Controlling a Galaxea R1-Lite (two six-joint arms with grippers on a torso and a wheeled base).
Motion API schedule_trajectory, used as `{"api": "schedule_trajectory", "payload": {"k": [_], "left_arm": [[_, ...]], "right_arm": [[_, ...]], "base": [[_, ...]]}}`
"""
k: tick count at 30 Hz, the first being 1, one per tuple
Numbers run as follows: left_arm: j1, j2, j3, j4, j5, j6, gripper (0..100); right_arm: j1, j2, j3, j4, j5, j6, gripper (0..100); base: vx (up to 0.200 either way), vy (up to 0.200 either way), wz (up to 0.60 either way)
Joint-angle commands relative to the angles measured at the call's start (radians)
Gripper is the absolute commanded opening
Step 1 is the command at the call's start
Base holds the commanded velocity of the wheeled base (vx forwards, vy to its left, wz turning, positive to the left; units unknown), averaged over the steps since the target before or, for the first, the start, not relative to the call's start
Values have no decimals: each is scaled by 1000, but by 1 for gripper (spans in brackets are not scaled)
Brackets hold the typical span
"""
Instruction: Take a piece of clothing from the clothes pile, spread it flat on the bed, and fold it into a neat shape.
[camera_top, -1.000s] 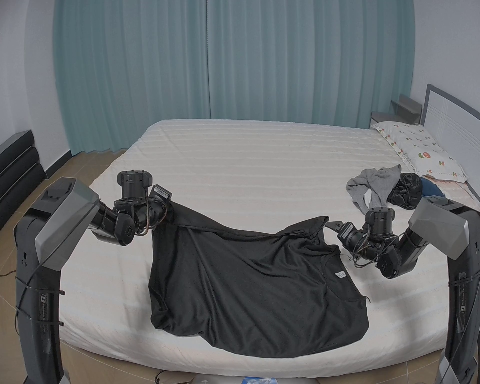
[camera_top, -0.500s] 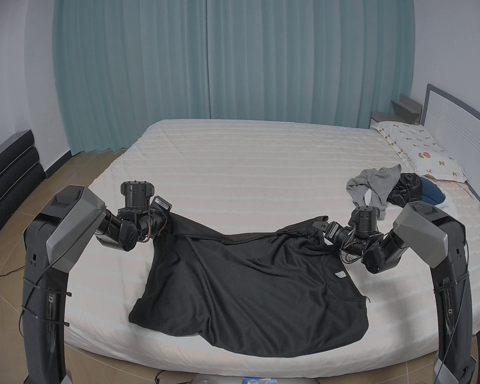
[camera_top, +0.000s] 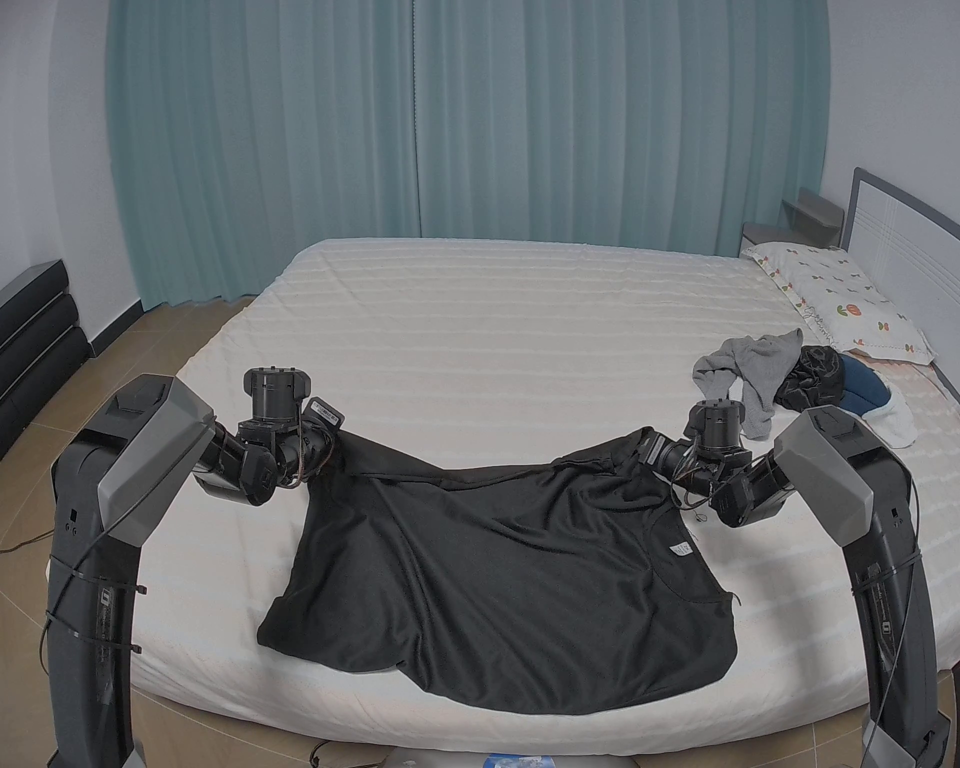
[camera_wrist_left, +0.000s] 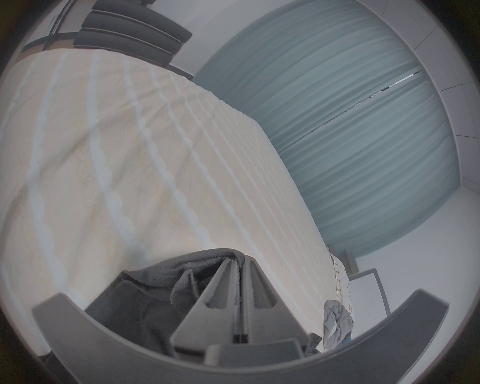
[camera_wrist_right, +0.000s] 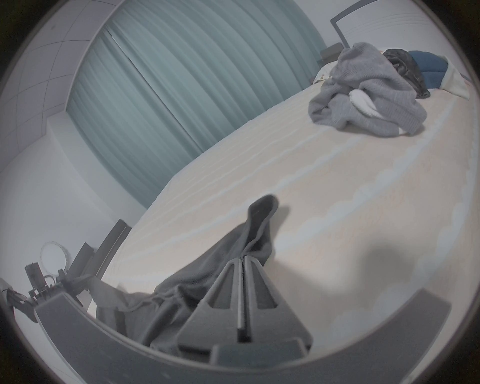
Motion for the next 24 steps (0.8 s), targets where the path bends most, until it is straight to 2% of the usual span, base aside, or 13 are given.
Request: {"api": "schedule_trajectory", "payload": {"k": [1,9,22,23,24], "left_arm": [[18,5,-22,-2,25,1,0],[58,24,-57,-10,32,-3,0],[56,94,-113,1,25,-7,0],[58,94,-111,4,23,-8,0],[58,94,-110,5,23,-8,100]], "right_arm": [[-40,-3,-30,-13,-11,1,0],[-88,2,-73,-60,-34,41,0],[-68,60,-95,-65,-31,32,0],[-66,62,-88,-66,-30,32,100],[-65,59,-84,-66,-28,32,100]], "base": [[0,0,0],[0,0,0],[0,0,0],[0,0,0],[0,0,0]]}}
